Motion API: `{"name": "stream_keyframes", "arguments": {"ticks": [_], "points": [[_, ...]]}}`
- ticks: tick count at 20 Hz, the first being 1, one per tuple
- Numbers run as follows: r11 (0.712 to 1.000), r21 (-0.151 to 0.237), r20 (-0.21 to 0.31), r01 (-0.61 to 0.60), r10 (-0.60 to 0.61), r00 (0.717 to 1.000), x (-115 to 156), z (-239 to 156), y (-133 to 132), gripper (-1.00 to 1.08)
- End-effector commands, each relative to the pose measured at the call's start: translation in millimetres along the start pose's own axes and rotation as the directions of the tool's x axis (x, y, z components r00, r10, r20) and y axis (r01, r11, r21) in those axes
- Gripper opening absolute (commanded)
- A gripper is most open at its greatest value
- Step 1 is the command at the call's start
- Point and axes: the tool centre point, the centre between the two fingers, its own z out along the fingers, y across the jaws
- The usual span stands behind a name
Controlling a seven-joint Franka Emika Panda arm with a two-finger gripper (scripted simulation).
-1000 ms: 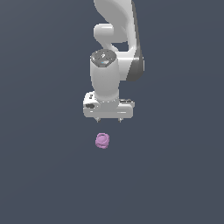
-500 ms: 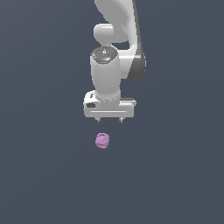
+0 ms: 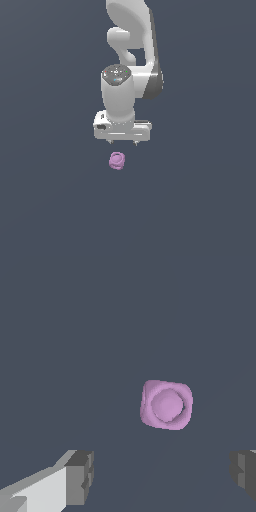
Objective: Pick up the object and move it to a goal position.
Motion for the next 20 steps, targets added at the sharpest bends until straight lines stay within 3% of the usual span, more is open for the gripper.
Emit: {"name": "stream_keyframes", "arguments": {"ticks": [1,11,20], "points": [[1.0,-0.005,0.007,-0.024,0.024,1.0,4.1,12.4,5.6,1.0],[0.993,-0.032,0.03,-0.117,0.118,0.993,17.7,63.6,28.7,1.0],[0.991,-0.037,0.035,-0.13,0.131,0.991,18.6,73.2,32.3,1.0]]}}
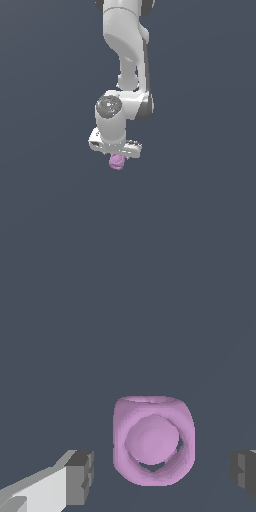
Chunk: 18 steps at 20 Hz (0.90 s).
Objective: Pick up the object and move it to a goal position.
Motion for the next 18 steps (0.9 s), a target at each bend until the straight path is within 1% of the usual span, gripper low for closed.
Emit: {"name": "stream_keyframes", "arguments": {"ticks": [1,10,16,17,18], "points": [[1.0,0.0,0.0,0.0,0.0,1.0,0.0,2.7,-0.1,1.0],[1.0,0.0,0.0,-0.002,0.002,1.0,-0.8,42.7,0.4,1.0],[1.0,-0.001,-0.001,-0.003,0.003,1.0,0.7,50.4,0.5,1.0],[1.0,-0.001,-0.001,-0.003,0.003,1.0,0.7,50.4,0.5,-1.0],[1.0,-0.001,-0.001,-0.003,0.003,1.0,0.7,50.4,0.5,-1.0]]}}
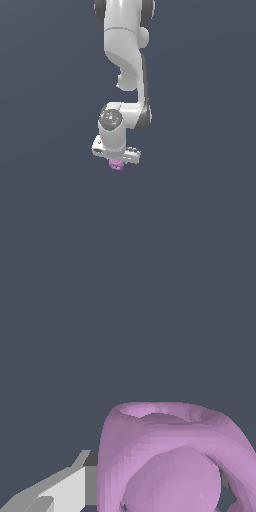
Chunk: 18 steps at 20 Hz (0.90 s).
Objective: Pick up the object and move it to a goal position.
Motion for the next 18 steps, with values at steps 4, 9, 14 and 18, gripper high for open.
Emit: {"name": "stream_keyframes", "arguments": {"ticks": [4,9,14,18], "points": [[1.0,0.0,0.0,0.0,0.0,1.0,0.1,0.5,0.4,-1.0],[1.0,0.0,-0.001,0.0,0.0,1.0,0.3,0.1,0.3,-1.0],[1.0,0.0,-0.001,0.0,0.0,1.0,-2.3,-4.5,2.4,-1.0],[1.0,0.0,-0.001,0.0,0.0,1.0,-8.2,-15.0,7.3,-1.0]]}}
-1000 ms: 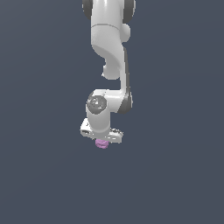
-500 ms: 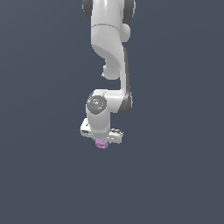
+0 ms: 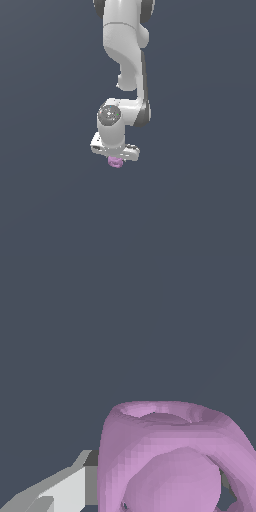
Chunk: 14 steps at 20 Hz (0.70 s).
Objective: Pick up the object and move it to a goal position.
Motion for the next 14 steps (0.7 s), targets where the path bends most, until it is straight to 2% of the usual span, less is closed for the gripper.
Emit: {"name": "stream_keyframes", "arguments": {"ticks": [1,14], "points": [[1.0,0.0,-0.001,0.0,0.0,1.0,-4.0,-8.3,3.7,-1.0],[1.0,0.001,-0.001,-0.001,0.001,1.0,-49.5,-90.0,41.3,-1.0]]}}
